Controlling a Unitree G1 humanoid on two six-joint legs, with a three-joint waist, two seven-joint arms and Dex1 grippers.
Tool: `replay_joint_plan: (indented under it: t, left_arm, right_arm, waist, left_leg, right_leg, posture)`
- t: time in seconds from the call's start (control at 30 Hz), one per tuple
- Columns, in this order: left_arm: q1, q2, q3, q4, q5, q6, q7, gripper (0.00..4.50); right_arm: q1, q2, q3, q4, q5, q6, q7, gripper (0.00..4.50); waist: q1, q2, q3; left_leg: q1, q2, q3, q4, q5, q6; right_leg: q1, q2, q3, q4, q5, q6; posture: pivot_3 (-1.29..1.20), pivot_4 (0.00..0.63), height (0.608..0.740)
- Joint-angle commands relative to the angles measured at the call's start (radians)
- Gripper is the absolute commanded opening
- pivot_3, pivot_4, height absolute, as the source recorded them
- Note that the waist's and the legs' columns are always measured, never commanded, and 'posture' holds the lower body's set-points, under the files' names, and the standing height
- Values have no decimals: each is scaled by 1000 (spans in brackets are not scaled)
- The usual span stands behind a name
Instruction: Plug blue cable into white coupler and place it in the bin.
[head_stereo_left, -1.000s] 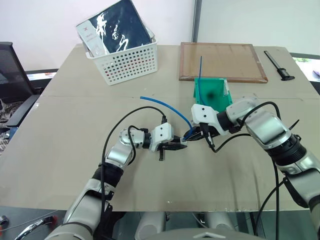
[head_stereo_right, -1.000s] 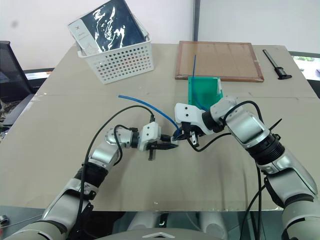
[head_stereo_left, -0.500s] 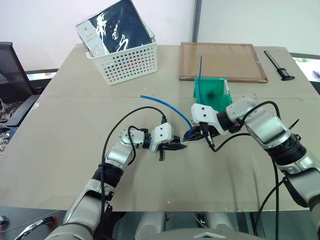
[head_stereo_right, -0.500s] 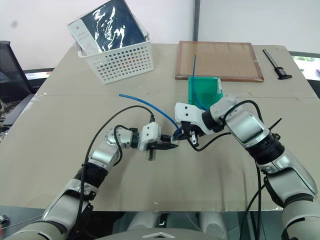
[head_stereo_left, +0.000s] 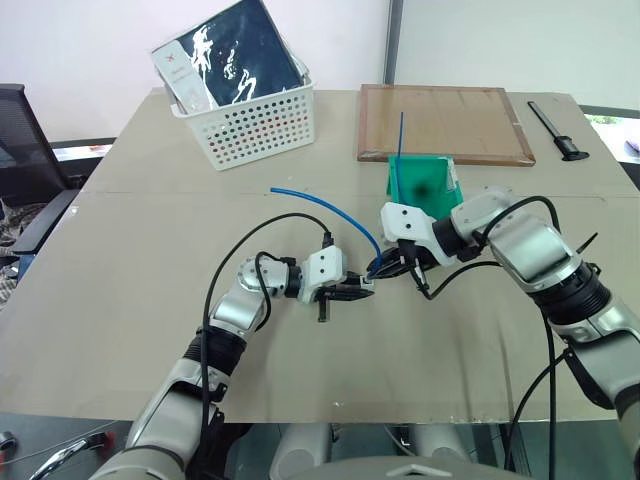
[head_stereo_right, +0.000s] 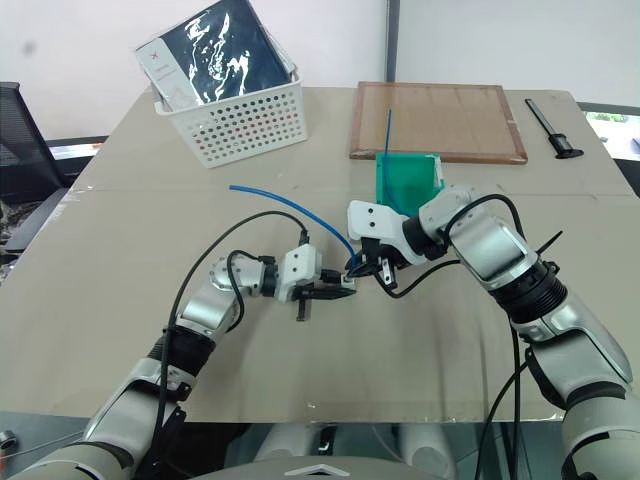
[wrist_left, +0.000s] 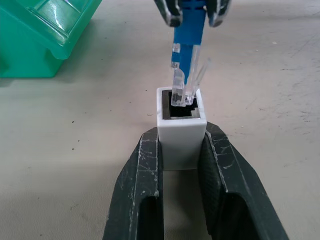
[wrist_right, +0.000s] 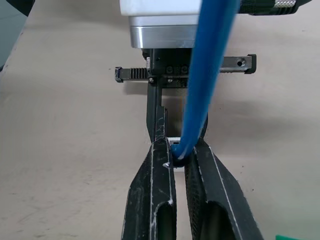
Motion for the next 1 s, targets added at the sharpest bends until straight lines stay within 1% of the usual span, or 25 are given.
replay_joint_plan:
  t: [0.03,0.47,0.77,1.0]
  left_arm:
    - [16,0,-17,-15,15,-6,-5,354]
    - [20,-5,-18,-17,15,-9,0,354]
    - [25,-11,-15,-24,12,-5,9,354]
    - [38,-13,-10,-41,11,7,20,354]
  right_arm:
    - [-26,2,-11,-14,6,9,13,0]
    - [-6,35,50,-3,-17,15,19,0]
    - [-46,93,56,165,-55,-48,22,0]
    - [-33,111,60,233,-69,-71,40,0]
  waist:
    - [0,0,0]
    - [0,0,0]
    - [-1,0,0]
    - [-3,0,-1]
  left_leg:
    - [0,0,0,0,0,0]
    - [0,0,0,0,0,0]
    - [1,0,0,0,0,0]
    - [3,0,1,0,0,0]
  right_leg:
    - [0,0,0,0,0,0]
    - [0,0,0,0,0,0]
    - [0,0,0,1,0,0]
    - [1,0,1,2,0,0]
  posture:
    - [0,150,738]
    - [0,150,738]
    - [0,150,738]
    - [0,150,738]
